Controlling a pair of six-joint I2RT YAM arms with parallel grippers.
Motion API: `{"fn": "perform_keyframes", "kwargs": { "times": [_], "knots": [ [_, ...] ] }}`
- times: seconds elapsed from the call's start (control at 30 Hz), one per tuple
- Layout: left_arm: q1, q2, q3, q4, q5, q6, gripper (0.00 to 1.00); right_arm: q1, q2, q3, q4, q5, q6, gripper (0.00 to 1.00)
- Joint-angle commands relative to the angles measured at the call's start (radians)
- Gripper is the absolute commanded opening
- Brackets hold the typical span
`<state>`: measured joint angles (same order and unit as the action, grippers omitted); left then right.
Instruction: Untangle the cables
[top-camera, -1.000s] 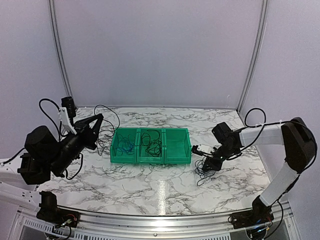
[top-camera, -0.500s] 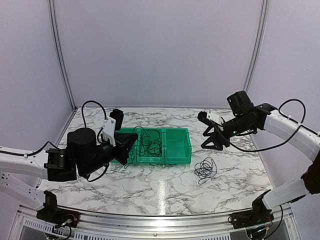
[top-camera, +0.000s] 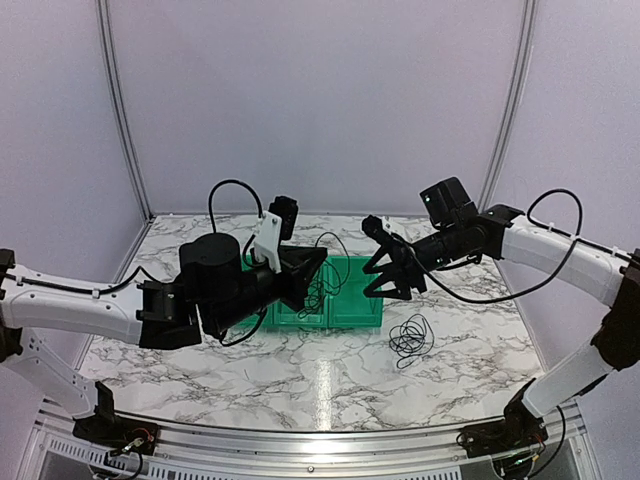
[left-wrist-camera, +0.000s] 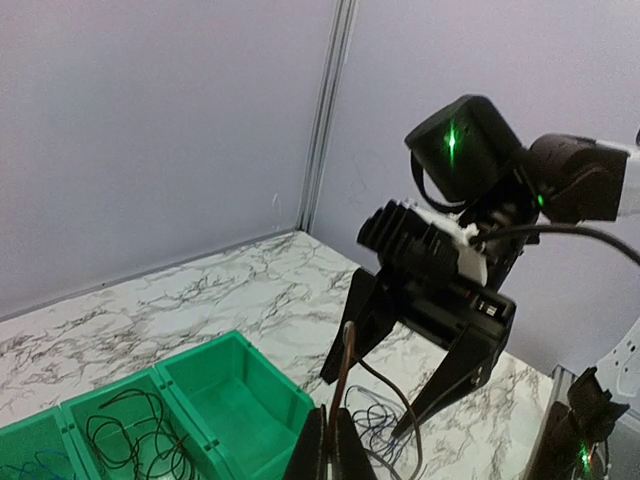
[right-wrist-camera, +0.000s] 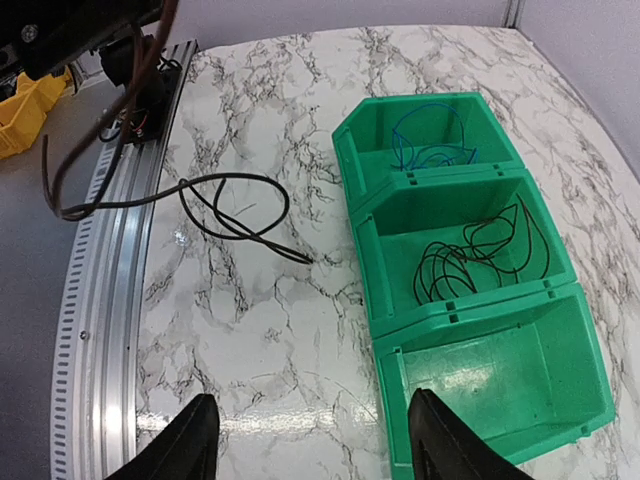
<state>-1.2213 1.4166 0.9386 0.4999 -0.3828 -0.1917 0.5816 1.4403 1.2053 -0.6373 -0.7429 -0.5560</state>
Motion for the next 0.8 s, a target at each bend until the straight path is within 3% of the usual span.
{"fn": "perform_keyframes", "kwargs": {
  "times": [0.0, 0.37, 0.77],
  "knots": [
    [-0.003, 0.026, 0.080, 0.106, 0.004, 0.025, 0.00, 0.021, -0.004, -0.012, 0.128, -0.045, 0.047, 0.64],
    [-0.003, 0.059, 0.171, 0.172, 0.052, 0.010, 0.00, 0.036, 0.021, -0.024, 0.249, -0.117, 0.100, 0.66],
    [-0.003, 0.053, 0.171, 0.192, 0.078, -0.010, 0.00, 0.055, 0.082, 0.010, 0.318, -0.292, 0.163, 0.68]
  ]
}}
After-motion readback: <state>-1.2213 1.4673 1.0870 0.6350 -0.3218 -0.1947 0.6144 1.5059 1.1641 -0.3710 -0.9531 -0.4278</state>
